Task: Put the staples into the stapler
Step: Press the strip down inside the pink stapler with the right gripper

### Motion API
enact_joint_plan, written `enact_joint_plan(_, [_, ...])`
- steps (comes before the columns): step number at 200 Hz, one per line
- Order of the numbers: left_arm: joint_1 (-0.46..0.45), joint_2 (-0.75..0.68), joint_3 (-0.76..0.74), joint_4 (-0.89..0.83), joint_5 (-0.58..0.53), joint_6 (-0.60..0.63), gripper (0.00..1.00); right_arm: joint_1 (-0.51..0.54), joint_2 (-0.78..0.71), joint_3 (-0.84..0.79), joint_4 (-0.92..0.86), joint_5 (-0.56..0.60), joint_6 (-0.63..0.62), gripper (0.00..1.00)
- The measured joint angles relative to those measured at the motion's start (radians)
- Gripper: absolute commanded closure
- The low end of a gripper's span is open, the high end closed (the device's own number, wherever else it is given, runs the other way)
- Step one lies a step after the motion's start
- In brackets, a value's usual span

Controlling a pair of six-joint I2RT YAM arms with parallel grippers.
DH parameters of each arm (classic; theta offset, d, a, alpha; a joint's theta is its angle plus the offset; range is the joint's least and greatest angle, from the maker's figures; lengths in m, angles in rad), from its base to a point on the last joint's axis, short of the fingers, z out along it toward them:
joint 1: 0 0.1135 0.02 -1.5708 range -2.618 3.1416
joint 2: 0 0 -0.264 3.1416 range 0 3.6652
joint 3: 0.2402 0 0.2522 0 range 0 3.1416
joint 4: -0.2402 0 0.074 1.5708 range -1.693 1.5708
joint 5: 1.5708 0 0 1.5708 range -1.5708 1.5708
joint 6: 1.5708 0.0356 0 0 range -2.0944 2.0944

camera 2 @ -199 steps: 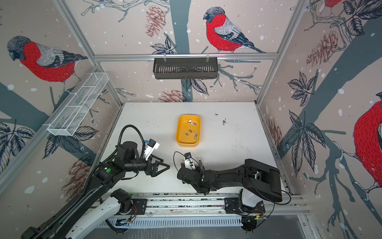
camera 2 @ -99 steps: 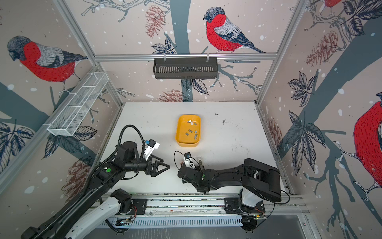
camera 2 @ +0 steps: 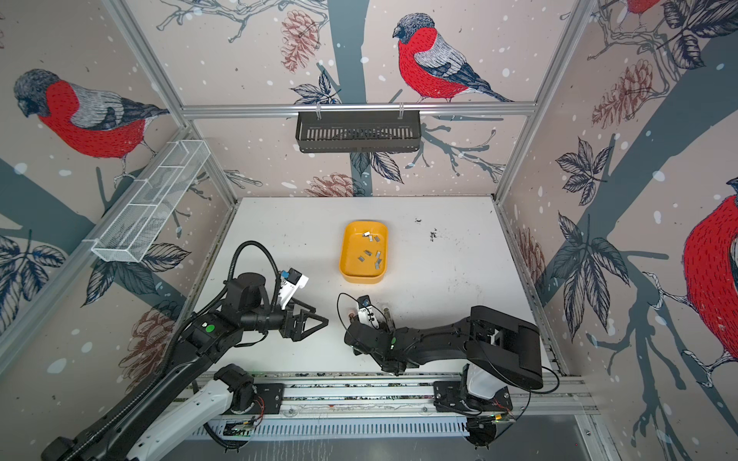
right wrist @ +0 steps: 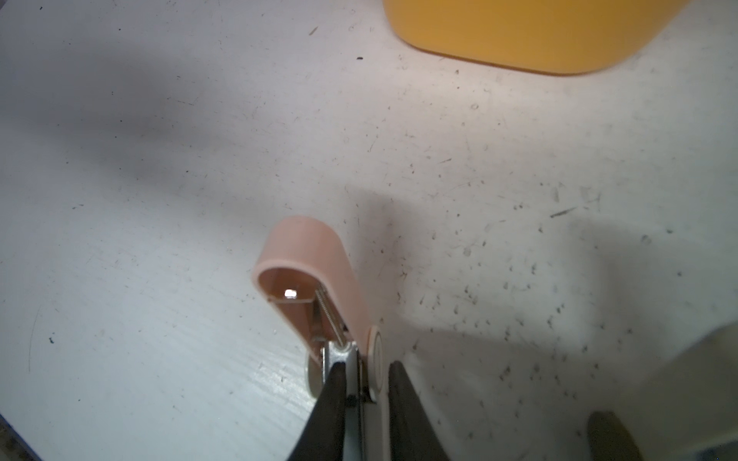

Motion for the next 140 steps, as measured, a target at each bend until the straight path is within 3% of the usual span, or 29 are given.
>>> enact_joint_plan(140, [0.000,0.006,0.000,0.000,0.000,0.000,0.01,0.015,-0.039,-0.037,-0.024,0.000,0.008,0.79])
